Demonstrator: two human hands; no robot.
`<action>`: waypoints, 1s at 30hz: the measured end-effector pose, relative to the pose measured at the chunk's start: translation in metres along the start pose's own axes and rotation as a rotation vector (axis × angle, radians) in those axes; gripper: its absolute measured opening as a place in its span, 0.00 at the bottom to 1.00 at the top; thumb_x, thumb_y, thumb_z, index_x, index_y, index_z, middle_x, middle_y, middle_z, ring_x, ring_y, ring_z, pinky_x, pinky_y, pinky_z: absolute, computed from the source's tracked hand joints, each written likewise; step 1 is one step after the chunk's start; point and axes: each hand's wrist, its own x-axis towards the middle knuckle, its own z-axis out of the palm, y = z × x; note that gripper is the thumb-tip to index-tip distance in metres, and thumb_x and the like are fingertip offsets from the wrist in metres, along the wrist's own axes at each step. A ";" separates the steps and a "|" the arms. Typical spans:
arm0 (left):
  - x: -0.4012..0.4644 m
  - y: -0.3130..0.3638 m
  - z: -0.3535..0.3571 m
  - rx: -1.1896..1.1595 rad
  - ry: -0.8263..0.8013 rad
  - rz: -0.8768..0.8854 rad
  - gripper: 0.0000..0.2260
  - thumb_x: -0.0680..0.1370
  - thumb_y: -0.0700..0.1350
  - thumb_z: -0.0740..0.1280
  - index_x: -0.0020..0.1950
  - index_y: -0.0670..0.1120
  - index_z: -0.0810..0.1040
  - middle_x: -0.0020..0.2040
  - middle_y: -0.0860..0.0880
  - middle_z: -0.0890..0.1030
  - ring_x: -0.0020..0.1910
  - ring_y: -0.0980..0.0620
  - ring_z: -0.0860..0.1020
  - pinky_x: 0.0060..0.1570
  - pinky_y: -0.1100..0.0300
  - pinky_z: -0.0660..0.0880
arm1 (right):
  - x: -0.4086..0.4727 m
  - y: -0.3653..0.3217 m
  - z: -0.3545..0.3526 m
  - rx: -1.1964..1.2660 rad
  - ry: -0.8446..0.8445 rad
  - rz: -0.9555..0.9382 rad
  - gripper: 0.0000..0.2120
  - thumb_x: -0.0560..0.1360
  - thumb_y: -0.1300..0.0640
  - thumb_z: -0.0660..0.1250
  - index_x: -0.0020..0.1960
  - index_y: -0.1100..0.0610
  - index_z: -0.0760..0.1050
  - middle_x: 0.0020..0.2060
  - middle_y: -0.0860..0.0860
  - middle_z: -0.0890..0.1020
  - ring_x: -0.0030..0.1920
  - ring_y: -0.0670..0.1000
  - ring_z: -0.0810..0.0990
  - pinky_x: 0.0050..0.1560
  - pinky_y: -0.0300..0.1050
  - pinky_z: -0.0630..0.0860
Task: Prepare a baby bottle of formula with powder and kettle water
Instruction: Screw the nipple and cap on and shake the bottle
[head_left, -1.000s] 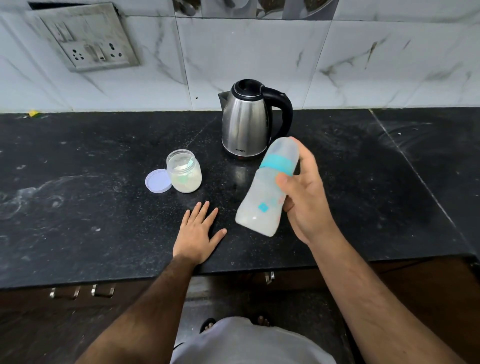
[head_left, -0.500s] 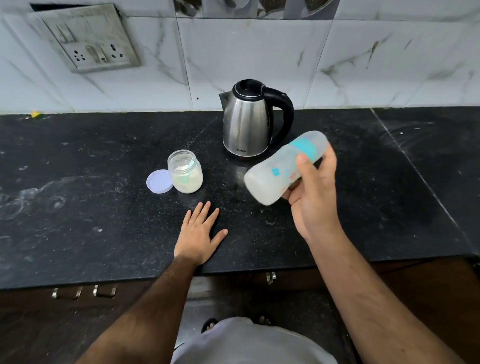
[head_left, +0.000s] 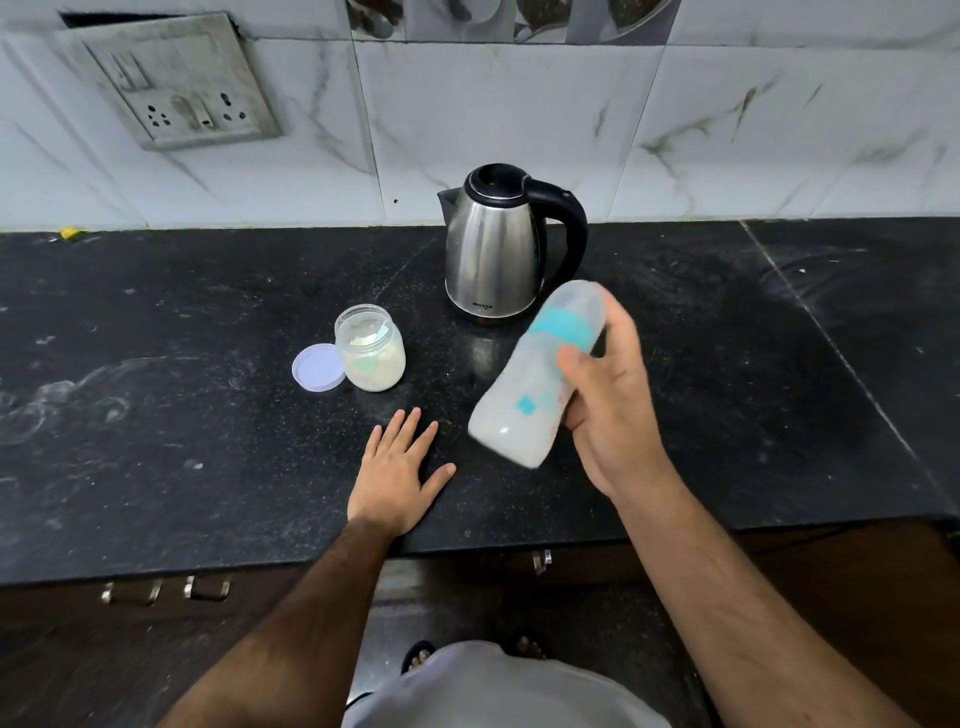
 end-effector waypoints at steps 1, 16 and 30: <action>0.000 0.001 -0.001 -0.003 0.001 -0.002 0.33 0.79 0.68 0.49 0.80 0.54 0.56 0.82 0.51 0.50 0.81 0.52 0.44 0.79 0.50 0.42 | 0.003 -0.001 -0.001 0.050 0.055 -0.011 0.31 0.75 0.57 0.66 0.75 0.56 0.60 0.45 0.43 0.83 0.45 0.45 0.83 0.42 0.45 0.81; -0.001 0.000 -0.001 -0.005 0.004 0.002 0.35 0.77 0.69 0.44 0.80 0.53 0.55 0.82 0.51 0.51 0.81 0.52 0.45 0.79 0.49 0.44 | -0.001 0.000 0.001 -0.023 -0.019 -0.001 0.32 0.74 0.59 0.66 0.76 0.54 0.58 0.47 0.44 0.83 0.46 0.46 0.82 0.44 0.45 0.81; -0.001 0.002 -0.003 -0.003 0.002 -0.005 0.32 0.79 0.67 0.49 0.80 0.54 0.56 0.82 0.51 0.50 0.81 0.52 0.44 0.79 0.51 0.41 | 0.006 -0.003 -0.001 0.077 0.106 -0.018 0.30 0.75 0.56 0.63 0.75 0.54 0.59 0.44 0.42 0.84 0.46 0.45 0.83 0.42 0.46 0.81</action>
